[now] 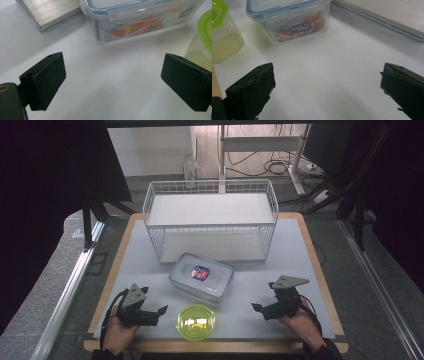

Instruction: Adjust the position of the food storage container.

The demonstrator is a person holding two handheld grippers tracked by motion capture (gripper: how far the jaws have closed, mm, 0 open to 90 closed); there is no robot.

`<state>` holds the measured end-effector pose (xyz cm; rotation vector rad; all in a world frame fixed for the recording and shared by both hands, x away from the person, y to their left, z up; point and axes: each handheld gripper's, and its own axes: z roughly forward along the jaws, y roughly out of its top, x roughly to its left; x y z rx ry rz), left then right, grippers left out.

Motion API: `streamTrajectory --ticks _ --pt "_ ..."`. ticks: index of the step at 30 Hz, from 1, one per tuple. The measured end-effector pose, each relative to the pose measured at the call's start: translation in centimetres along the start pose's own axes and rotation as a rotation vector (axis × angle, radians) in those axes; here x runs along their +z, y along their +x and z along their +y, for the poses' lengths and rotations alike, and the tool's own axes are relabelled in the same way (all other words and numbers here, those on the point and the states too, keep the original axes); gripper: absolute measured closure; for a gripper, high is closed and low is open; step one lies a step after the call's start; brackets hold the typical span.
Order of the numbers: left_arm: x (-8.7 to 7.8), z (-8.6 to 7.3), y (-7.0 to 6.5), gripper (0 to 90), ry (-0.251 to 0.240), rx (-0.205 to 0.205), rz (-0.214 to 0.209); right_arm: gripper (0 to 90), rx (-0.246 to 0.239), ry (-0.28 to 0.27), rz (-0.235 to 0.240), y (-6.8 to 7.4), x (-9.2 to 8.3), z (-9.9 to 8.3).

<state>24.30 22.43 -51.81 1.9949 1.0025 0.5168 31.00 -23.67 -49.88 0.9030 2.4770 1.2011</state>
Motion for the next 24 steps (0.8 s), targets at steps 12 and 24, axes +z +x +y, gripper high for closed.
streamTrajectory --ticks 12,24 --pt "0.14 -0.02 -0.13 6.5 0.008 0.004 -0.009 0.0 0.002 0.025 -0.023 0.25 0.17 0.15" --pt "0.24 -0.06 -0.13 6.5 0.004 0.004 -0.008 12.5 0.0 0.029 -0.001 0.49 -0.11 0.5"
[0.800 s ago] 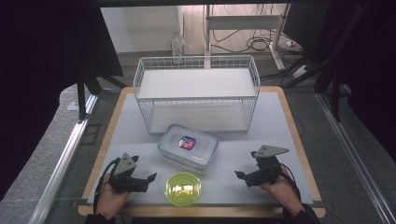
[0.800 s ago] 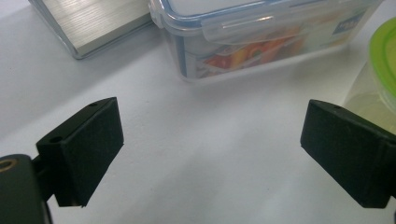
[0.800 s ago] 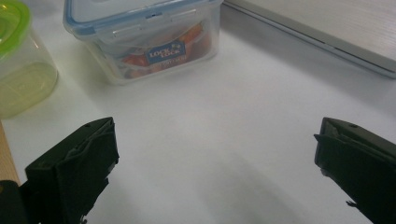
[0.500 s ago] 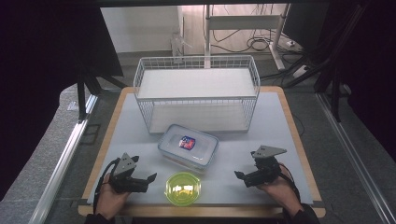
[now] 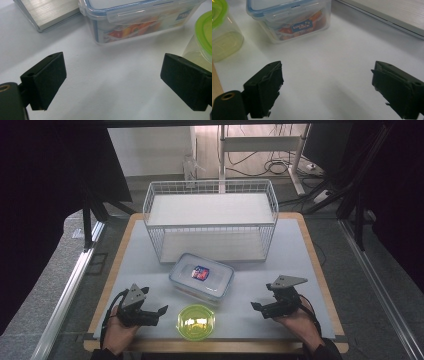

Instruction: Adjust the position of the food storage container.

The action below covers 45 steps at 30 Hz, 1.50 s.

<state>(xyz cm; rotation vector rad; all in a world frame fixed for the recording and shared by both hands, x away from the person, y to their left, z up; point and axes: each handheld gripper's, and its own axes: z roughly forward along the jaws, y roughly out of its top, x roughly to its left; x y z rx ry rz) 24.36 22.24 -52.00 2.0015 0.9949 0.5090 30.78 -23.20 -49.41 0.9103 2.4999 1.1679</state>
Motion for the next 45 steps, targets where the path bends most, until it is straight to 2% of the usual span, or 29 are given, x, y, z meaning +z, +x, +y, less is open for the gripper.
streamTrajectory --ticks 2,3,4,5,7,8,11,12,14,15,16,17,18,20,21,22,24,27,28,29,30,33,34,36,37,38,40,42,45 --pt "0.0 0.0 0.0 6.5 0.0 0.002 0.003 17.5 -0.006 -0.008 0.011 0.1 -0.1 0.1" --pt "0.0 0.0 0.0 6.5 -0.001 0.003 0.005 25.6 -0.006 -0.011 0.032 0.1 -0.1 0.3" --pt "0.0 0.0 0.0 6.5 -0.001 0.004 0.008 25.6 -0.006 -0.011 0.032 0.1 -0.1 0.3" --pt "0.0 0.0 0.0 6.5 -0.003 0.01 0.015 30.2 -0.007 -0.012 0.053 0.2 -0.1 0.5" --pt "0.0 0.0 -0.1 6.5 -0.005 0.014 0.022 33.2 -0.003 -0.012 0.056 0.2 0.0 0.6" --pt "-0.1 0.0 -0.1 6.5 -0.006 0.021 0.03 39.8 -0.006 -0.009 0.073 0.3 0.4 1.1" --pt "-0.2 0.0 -0.1 6.5 -0.012 0.024 0.035 52.1 -0.023 -0.004 0.091 0.8 0.8 1.9" --pt "-0.2 0.0 0.0 6.5 -0.014 0.022 0.035 52.1 -0.023 -0.004 0.091 0.8 0.8 1.9" --pt "-0.2 -0.1 0.0 6.5 -0.015 0.017 0.038 62.8 -0.03 -0.011 0.111 1.2 1.0 2.5" --pt "-0.2 -0.1 0.1 6.4 -0.015 0.013 0.039 73.1 -0.049 -0.016 0.129 1.5 1.0 3.2" --pt "-0.1 -0.1 0.2 6.4 -0.015 0.005 0.04 77.2 -0.06 -0.012 0.136 1.7 1.1 3.6" --pt "-0.1 -0.1 0.2 6.5 -0.015 0.005 0.04 77.2 -0.06 -0.012 0.136 1.7 1.1 3.6" --pt "-0.1 -0.1 0.2 6.5 -0.015 0.004 0.043 86.8 -0.093 -0.008 0.135 2.1 1.4 4.6" --pt "-0.2 -0.2 0.3 6.5 -0.015 0.001 0.044 88.5 -0.1 -0.01 0.14 2.2 1.5 5.0" --pt "-0.2 -0.2 0.3 6.5 -0.016 0.001 0.045 89.5 -0.105 -0.011 0.149 2.3 1.8 5.5" --pt "-0.2 -0.2 0.3 6.5 -0.018 0.002 0.049 89.6 -0.111 -0.015 0.167 2.9 2.7 6.9" --pt "-0.2 -0.2 0.3 6.5 -0.02 0.004 0.051 89.6 -0.115 -0.016 0.178 3.1 3.1 7.3" --pt "-0.2 -0.2 0.3 6.5 -0.021 0.004 0.052 89.6 -0.145 0.007 0.193 4.1 4.9 9.1" --pt "-0.2 -0.2 0.4 6.5 -0.019 0.004 0.054 89.6 -0.165 0.022 0.198 4.7 6.3 10.2" --pt "-0.2 -0.2 0.4 6.5 -0.018 0.004 0.057 89.6 -0.165 0.022 0.198 4.7 6.3 10.2" --pt "-0.3 -0.2 0.4 6.5 -0.018 0.003 0.058 89.6 -0.174 0.027 0.197 5.0 7.0 10.7" --pt "-0.3 -0.3 0.5 6.5 -0.02 -0.004 0.058 89.6 -0.183 0.041 0.203 5.9 9.4 12.2" --pt "-0.3 -0.3 0.6 6.5 -0.021 -0.005 0.06 89.6 -0.192 0.049 0.209 6.6 10.8 13.0" --pt "-0.4 -0.3 0.6 6.5 -0.023 -0.008 0.06 89.6 -0.197 0.05 0.211 6.8 11.3 13.4" --pt "-0.4 -0.3 0.7 6.5 -0.024 -0.011 0.058 89.6 -0.207 0.053 0.217 7.3 12.0 13.9" --pt "-0.4 -0.3 0.7 6.5 -0.024 -0.011 0.058 89.6 -0.236 0.061 0.219 7.9 13.3 14.8" --pt "-0.4 -0.3 0.7 6.5 -0.024 -0.009 0.059 89.6 -0.245 0.065 0.223 8.1 13.7 15.1" --pt "-0.4 -0.3 0.7 6.5 -0.025 -0.007 0.056 89.6 -0.27 0.077 0.229 9.1 15.5 16.4" --pt "-0.4 -0.4 0.7 6.6 -0.025 -0.007 0.055 89.6 -0.281 0.081 0.224 9.7 16.5 17.1"
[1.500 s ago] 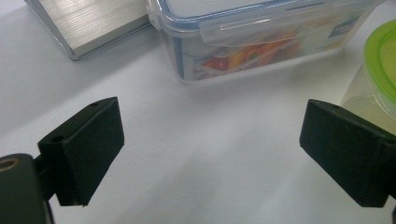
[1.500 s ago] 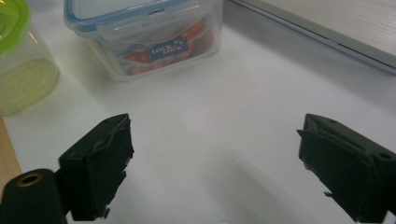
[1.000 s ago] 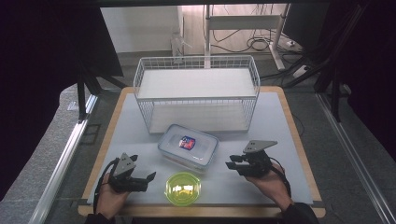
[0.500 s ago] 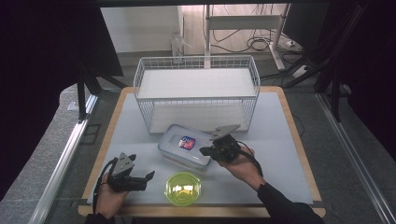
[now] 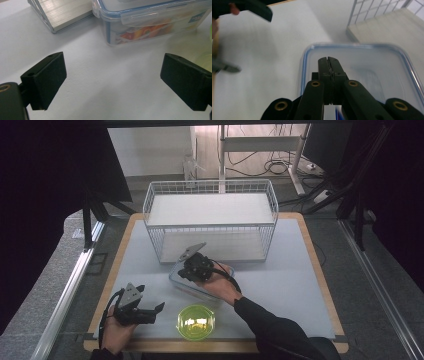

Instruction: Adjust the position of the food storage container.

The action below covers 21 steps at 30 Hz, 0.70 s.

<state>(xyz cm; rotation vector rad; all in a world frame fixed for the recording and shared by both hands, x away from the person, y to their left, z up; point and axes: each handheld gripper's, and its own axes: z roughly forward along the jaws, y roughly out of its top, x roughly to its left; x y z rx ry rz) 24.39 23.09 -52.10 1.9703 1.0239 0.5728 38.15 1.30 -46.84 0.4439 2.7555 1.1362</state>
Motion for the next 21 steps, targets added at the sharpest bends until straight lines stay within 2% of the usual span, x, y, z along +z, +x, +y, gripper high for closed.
streamTrajectory --ticks 3,7,10,11,14,16,21 --pt "0.0 0.0 0.0 6.7 -0.001 -0.002 -0.002 89.7 -0.012 0.004 -0.008 0.1 1.7 1.6" --pt "0.0 0.0 0.0 6.8 -0.002 -0.002 -0.002 89.6 -0.027 0.012 -0.014 0.3 2.8 2.7" --pt "0.0 0.0 0.0 6.8 -0.002 -0.002 -0.004 89.7 -0.05 0.052 -0.027 0.5 4.0 3.4" --pt "0.0 0.0 0.0 6.8 -0.005 -0.004 -0.005 89.8 -0.072 0.087 -0.033 0.6 4.9 3.6" --pt "-0.1 0.0 0.1 6.8 -0.008 -0.008 -0.005 90.0 -0.063 0.094 -0.026 0.6 5.0 3.6" --pt "-0.1 0.0 0.1 6.8 -0.01 -0.012 -0.005 90.0 -0.076 0.097 -0.027 0.6 4.9 3.6" --pt "-0.2 0.0 0.1 6.8 -0.005 -0.008 -0.004 90.0 -0.082 0.112 -0.014 0.4 3.6 2.5"
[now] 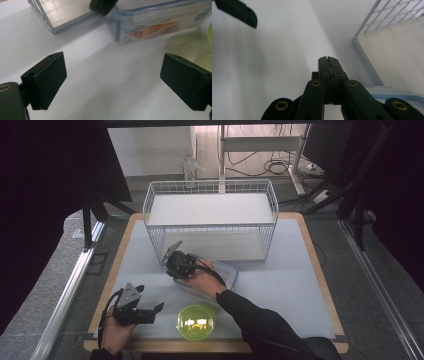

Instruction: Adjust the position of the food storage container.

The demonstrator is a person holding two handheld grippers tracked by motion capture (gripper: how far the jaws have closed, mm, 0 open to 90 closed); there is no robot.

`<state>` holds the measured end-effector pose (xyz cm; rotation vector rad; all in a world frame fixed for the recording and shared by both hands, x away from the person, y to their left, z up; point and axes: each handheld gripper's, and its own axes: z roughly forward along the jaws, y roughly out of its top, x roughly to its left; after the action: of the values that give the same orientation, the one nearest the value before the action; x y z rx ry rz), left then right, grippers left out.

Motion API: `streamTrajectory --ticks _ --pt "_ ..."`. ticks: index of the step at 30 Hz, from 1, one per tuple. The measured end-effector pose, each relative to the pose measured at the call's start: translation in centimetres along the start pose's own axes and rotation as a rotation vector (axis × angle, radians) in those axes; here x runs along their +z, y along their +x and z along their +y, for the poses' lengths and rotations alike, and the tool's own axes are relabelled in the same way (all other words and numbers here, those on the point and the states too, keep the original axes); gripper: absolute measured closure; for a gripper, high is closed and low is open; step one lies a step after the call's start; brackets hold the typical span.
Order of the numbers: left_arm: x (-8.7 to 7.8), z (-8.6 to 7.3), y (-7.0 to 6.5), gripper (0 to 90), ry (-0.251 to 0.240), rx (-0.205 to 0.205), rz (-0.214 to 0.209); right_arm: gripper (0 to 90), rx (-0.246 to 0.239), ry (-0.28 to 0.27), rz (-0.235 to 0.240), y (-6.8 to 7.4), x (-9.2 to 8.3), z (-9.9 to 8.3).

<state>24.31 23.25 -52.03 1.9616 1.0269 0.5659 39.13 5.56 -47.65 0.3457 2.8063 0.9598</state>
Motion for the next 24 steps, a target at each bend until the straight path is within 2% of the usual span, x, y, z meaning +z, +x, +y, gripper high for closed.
streamTrajectory --ticks 3,8,9,13,15,16,19,20,21,23,24 --pt "0.1 0.0 -0.1 6.8 0.003 -0.001 -0.001 90.0 0.005 -0.005 0.002 0.0 -0.6 -0.8" --pt "0.1 0.1 -0.3 6.8 0.011 0.015 -0.006 90.0 0.015 -0.013 -0.016 0.1 -2.9 -3.5" --pt "0.1 0.1 -0.3 6.8 0.013 0.017 -0.006 90.0 0.015 -0.013 -0.016 0.1 -2.9 -3.5" --pt "0.1 0.2 -0.5 6.8 0.011 0.019 -0.007 90.0 0.031 -0.035 -0.039 0.0 -5.2 -5.5" --pt "0.2 0.2 -0.5 6.8 0.011 0.017 -0.008 90.0 0.038 -0.038 -0.041 -0.1 -5.6 -5.9" --pt "0.2 0.1 -0.4 6.8 0.015 0.017 -0.009 90.0 0.064 -0.052 -0.041 -0.2 -6.2 -6.6" --pt "0.2 0.1 -0.5 6.8 0.017 0.017 -0.008 89.9 0.088 -0.074 -0.04 -0.2 -6.8 -7.0" --pt "0.2 0.1 -0.4 6.8 0.016 0.017 -0.007 89.9 0.093 -0.083 -0.04 0.0 -7.6 -7.3" --pt "0.2 0.1 -0.4 6.8 0.015 0.016 -0.007 89.9 0.093 -0.083 -0.04 0.0 -7.6 -7.3" --pt "0.1 0.1 -0.3 6.8 0.013 0.01 -0.006 89.9 0.116 -0.123 -0.021 0.5 -9.1 -8.2" --pt "0.1 0.1 -0.3 6.8 0.013 0.009 -0.004 89.9 0.116 -0.123 -0.021 0.5 -9.1 -8.2"
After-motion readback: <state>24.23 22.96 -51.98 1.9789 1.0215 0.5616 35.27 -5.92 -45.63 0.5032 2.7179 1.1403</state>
